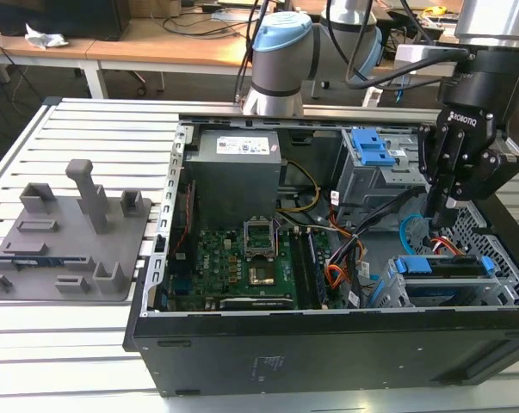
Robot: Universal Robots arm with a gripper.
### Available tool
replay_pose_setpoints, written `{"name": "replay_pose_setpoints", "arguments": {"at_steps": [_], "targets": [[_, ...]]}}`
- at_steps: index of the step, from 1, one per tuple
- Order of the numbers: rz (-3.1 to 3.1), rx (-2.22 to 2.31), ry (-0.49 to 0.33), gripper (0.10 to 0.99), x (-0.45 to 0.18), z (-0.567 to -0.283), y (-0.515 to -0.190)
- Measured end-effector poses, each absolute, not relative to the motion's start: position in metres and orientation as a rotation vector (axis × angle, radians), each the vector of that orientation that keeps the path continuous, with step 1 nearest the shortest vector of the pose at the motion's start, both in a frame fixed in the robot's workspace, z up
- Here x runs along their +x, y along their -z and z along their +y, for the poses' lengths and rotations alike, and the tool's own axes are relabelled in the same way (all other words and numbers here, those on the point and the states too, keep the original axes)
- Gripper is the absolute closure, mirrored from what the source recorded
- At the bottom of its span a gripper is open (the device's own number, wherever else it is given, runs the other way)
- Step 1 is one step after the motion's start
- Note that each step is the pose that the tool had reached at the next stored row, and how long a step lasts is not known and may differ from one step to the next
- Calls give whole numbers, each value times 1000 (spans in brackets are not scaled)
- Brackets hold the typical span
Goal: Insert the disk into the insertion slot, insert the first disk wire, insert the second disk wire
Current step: 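Insert the second disk wire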
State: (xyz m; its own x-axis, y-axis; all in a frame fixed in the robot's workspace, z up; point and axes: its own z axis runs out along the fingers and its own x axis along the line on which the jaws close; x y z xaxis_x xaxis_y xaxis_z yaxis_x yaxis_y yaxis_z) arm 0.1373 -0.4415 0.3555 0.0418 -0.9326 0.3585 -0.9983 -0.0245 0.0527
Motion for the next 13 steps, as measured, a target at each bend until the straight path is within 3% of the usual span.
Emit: {"name": "replay_pose_setpoints", "arguments": {"at_steps": [13], "targets": [[-1995,2060,-305,788,136,-450,-352]]}}
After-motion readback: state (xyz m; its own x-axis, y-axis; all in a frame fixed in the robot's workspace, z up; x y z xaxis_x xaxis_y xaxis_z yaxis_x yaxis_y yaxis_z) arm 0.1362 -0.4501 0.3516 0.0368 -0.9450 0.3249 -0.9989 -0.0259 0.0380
